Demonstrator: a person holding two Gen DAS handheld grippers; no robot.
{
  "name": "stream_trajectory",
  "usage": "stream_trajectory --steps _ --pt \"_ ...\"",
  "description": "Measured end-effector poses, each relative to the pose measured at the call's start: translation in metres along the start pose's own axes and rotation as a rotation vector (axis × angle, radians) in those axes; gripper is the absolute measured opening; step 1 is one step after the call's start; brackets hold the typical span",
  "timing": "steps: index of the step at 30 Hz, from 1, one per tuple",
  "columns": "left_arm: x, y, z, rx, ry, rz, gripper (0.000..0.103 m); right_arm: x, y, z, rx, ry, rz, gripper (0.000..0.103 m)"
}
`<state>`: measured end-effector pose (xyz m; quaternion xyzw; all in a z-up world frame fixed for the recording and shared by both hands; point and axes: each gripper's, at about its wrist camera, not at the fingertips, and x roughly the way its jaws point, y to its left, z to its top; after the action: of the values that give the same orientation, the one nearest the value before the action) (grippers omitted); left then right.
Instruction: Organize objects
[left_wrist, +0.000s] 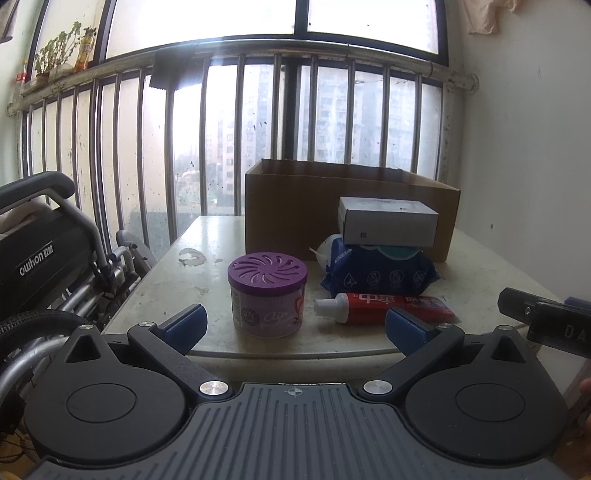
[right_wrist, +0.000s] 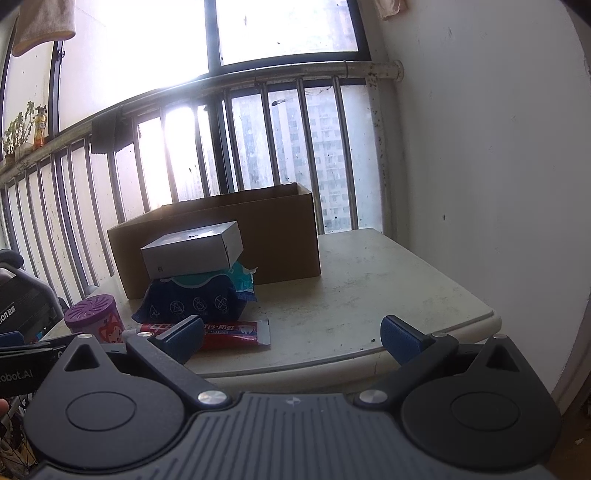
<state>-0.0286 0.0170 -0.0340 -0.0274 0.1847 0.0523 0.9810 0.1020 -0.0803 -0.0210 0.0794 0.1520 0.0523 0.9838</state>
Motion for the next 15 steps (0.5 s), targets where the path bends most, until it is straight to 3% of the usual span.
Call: stream_trajectory --steps 15 --pt "-0.0028 -0.0019 0.0004 0.011 -0.010 0.006 0.103 -0.0031 0.0014 -0.0012 -0.023 0.016 0.004 0.103"
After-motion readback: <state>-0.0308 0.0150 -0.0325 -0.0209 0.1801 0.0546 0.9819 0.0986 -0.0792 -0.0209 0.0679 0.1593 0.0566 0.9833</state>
